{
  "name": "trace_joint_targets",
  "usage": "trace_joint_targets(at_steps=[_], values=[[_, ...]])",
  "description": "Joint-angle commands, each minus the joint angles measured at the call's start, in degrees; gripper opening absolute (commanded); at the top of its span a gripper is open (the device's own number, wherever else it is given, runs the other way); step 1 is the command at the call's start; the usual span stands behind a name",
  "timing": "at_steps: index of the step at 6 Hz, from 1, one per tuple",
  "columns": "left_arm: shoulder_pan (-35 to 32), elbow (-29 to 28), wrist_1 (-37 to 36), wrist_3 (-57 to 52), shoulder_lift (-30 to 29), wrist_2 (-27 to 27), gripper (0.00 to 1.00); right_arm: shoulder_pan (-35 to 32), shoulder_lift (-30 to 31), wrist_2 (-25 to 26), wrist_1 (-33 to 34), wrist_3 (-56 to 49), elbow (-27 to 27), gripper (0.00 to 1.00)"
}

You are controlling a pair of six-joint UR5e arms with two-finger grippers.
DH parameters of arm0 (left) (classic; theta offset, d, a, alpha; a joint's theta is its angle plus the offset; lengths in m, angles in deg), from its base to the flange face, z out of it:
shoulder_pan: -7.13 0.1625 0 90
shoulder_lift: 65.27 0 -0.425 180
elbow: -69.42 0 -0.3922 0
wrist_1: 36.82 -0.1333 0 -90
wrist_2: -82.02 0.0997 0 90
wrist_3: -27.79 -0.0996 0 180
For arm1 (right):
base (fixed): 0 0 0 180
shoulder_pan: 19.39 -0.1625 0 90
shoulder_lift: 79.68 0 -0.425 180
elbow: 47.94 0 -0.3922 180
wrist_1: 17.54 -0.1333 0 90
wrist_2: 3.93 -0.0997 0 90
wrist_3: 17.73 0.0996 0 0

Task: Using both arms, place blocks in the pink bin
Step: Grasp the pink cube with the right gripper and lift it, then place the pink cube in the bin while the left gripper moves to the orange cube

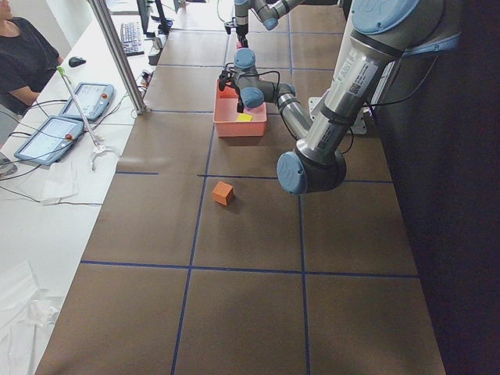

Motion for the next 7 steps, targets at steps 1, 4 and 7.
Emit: trace_joint_targets(at_steps=[1,4,7], values=[[0.0,0.0,0.0,0.6,-0.1,0.0,1.0,-0.1,0.6,-0.1,-0.1,-1.0,0.0,0.09],[-0.8,7.3,0.1,0.7,1.5,0.0,1.0,0.9,-4.2,-1.1,16.7,1.7,18.7,0.0],[-7.7,12.9,0.2,-8.4,11.7,-0.8,1.0,14.8,-24.0,3.8,23.8,29.5,19.4,0.0]])
